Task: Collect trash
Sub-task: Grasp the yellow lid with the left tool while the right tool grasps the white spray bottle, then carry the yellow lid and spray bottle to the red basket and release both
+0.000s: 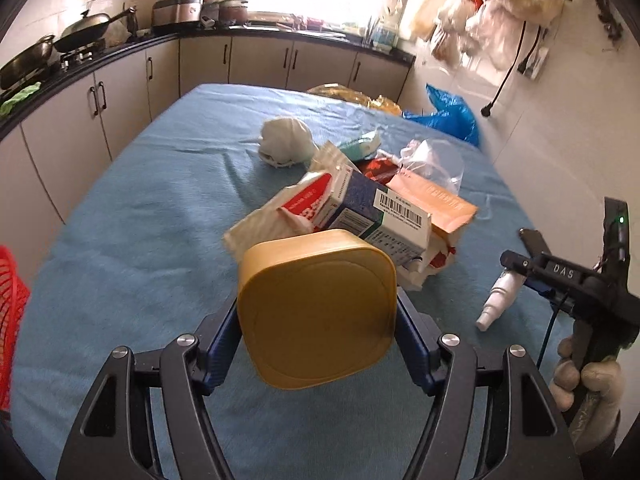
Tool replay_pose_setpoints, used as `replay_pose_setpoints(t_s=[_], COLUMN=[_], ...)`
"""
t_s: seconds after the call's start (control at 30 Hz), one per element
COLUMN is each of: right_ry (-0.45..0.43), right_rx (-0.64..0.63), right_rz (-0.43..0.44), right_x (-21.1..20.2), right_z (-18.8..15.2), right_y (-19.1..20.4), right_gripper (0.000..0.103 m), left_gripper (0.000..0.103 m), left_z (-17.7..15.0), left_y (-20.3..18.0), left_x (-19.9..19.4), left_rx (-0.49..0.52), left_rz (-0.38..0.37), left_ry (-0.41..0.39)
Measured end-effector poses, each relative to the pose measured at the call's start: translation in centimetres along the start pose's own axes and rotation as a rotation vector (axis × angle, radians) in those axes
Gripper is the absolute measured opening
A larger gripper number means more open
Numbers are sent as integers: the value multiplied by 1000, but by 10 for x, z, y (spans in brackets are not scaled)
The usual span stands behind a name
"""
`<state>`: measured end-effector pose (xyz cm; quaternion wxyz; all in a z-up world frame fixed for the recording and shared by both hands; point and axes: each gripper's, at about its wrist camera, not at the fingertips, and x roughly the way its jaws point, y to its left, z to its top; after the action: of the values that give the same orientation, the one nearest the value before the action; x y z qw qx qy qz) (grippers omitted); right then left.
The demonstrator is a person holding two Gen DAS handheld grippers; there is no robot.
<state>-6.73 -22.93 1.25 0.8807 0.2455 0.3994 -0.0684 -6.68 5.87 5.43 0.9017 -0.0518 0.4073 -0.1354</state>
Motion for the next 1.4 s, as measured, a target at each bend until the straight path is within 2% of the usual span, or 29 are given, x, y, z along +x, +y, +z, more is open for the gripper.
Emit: replay_pose_setpoints(t_s=[0.3, 0.43, 0.63, 0.9, 1.07, 1.17, 1.27, 1.4], right_ry=[-7, 6, 37, 54, 64, 83, 138, 224], right_rx=[-88, -147, -220, -276, -319, -341, -362, -377], right_rz=[101, 157, 240, 234, 318, 404, 493, 609], right_x=[-36, -45, -47, -32, -44, -48, -39, -21], right_z=[-34, -51, -68, -81, -82, -84, -91, -110], right_y=[35, 64, 111, 150, 188, 220, 264, 320], right_gripper=[38, 37, 32, 32, 32, 32, 32, 32], left_gripper=[69, 69, 69, 69, 69, 70, 70, 70], left_z=[-22, -34, -52, -74, -76, -74, -69, -64], left_y=[41, 79, 147, 219, 247, 267, 288, 313], left_x=[-65, -93, -130, -152, -163, -169, -166, -156], left_rx=[-53, -133, -255, -379, -391, -397, -410, -435], left_rz=[62, 102, 212, 291, 348, 403, 439, 446], left_ry=[-98, -129, -181, -186, -206, -221, -224, -206])
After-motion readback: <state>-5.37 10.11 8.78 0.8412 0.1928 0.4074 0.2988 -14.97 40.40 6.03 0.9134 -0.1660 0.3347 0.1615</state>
